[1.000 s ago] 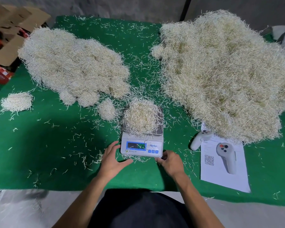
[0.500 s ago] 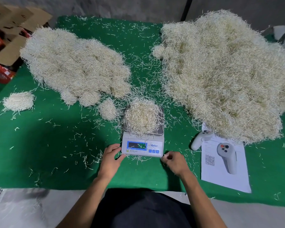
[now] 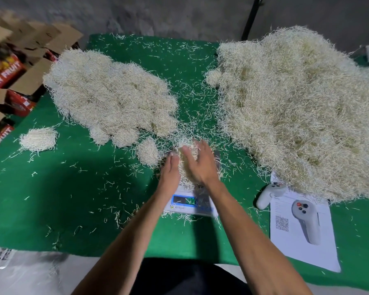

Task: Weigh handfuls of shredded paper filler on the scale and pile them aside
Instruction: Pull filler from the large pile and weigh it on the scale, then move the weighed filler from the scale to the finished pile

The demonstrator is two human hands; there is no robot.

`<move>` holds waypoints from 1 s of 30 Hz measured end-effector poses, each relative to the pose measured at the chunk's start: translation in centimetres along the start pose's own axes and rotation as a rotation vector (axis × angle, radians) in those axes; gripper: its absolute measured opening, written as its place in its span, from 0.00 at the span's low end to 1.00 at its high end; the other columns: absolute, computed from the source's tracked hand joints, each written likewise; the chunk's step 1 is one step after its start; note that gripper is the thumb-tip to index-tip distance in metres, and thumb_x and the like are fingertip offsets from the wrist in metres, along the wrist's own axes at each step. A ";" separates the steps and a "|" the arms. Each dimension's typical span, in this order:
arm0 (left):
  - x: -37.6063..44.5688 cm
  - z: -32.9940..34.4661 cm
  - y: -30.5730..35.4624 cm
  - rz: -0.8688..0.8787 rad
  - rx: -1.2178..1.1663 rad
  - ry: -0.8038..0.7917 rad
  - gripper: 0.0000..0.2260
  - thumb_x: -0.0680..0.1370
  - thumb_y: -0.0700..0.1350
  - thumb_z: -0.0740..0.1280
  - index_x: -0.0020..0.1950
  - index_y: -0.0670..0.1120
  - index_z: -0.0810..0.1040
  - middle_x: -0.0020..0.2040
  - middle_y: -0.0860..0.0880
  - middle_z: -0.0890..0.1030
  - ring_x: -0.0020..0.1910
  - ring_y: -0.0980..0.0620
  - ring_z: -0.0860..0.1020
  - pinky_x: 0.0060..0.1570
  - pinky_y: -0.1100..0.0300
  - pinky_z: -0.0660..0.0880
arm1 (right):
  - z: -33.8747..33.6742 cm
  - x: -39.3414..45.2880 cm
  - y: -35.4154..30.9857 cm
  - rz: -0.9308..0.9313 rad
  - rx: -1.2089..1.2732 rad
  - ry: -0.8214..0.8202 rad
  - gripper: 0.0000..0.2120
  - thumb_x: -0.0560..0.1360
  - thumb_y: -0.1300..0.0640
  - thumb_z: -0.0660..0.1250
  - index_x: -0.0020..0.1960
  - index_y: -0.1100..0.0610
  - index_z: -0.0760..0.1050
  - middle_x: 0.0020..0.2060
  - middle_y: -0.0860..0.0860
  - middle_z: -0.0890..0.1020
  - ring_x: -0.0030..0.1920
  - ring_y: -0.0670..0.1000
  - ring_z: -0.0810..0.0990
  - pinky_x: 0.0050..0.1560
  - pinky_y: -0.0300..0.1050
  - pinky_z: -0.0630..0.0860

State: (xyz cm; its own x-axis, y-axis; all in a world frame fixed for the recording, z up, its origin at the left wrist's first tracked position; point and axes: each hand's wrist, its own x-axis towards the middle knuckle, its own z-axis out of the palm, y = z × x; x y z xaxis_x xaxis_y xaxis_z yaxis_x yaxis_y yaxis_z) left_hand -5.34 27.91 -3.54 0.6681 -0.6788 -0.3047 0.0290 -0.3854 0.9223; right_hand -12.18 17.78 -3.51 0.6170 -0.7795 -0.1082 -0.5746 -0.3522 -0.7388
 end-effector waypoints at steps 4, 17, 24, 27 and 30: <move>0.7 2.1 0.1 -0.224 -0.409 0.025 0.35 0.81 0.71 0.46 0.82 0.52 0.58 0.79 0.48 0.65 0.76 0.50 0.65 0.73 0.57 0.59 | 4.4 -1.1 -0.6 0.074 0.197 -0.029 0.28 0.83 0.38 0.58 0.73 0.57 0.72 0.75 0.57 0.70 0.74 0.52 0.68 0.77 0.54 0.63; 5.2 -4.0 4.6 -0.332 -0.930 -0.053 0.18 0.86 0.54 0.55 0.57 0.42 0.77 0.52 0.41 0.81 0.52 0.47 0.81 0.46 0.52 0.80 | 3.6 3.3 -8.5 -0.272 0.321 0.182 0.08 0.84 0.55 0.64 0.58 0.58 0.77 0.54 0.53 0.81 0.55 0.50 0.78 0.61 0.55 0.73; 9.0 -10.6 6.6 -0.152 -0.762 0.078 0.24 0.87 0.51 0.49 0.43 0.54 0.83 0.43 0.54 0.82 0.40 0.61 0.83 0.42 0.66 0.79 | 6.2 4.5 -14.2 -0.271 0.298 0.021 0.24 0.81 0.42 0.54 0.72 0.50 0.75 0.77 0.44 0.68 0.77 0.40 0.62 0.79 0.40 0.57; 10.0 -11.0 6.9 -0.209 -0.624 -0.110 0.17 0.88 0.41 0.47 0.49 0.61 0.65 0.49 0.64 0.69 0.40 0.79 0.75 0.42 0.81 0.69 | 6.0 6.9 -17.3 -0.310 0.324 0.043 0.22 0.79 0.32 0.63 0.66 0.41 0.77 0.69 0.35 0.73 0.67 0.28 0.67 0.66 0.28 0.61; 11.6 -13.9 8.5 -0.313 -0.685 -0.281 0.13 0.87 0.43 0.50 0.63 0.55 0.70 0.56 0.57 0.73 0.49 0.72 0.77 0.54 0.74 0.73 | 4.5 10.4 -17.7 -0.259 0.394 -0.035 0.20 0.77 0.39 0.71 0.67 0.41 0.75 0.71 0.37 0.73 0.68 0.28 0.68 0.73 0.44 0.67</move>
State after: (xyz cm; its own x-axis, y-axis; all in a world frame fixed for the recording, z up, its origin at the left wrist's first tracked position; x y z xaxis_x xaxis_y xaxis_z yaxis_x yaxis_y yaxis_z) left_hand 13.04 25.45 4.06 0.3443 -0.7699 -0.5373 0.6944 -0.1763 0.6976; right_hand 6.83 18.25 5.39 0.7346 -0.6717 0.0957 -0.1558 -0.3043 -0.9398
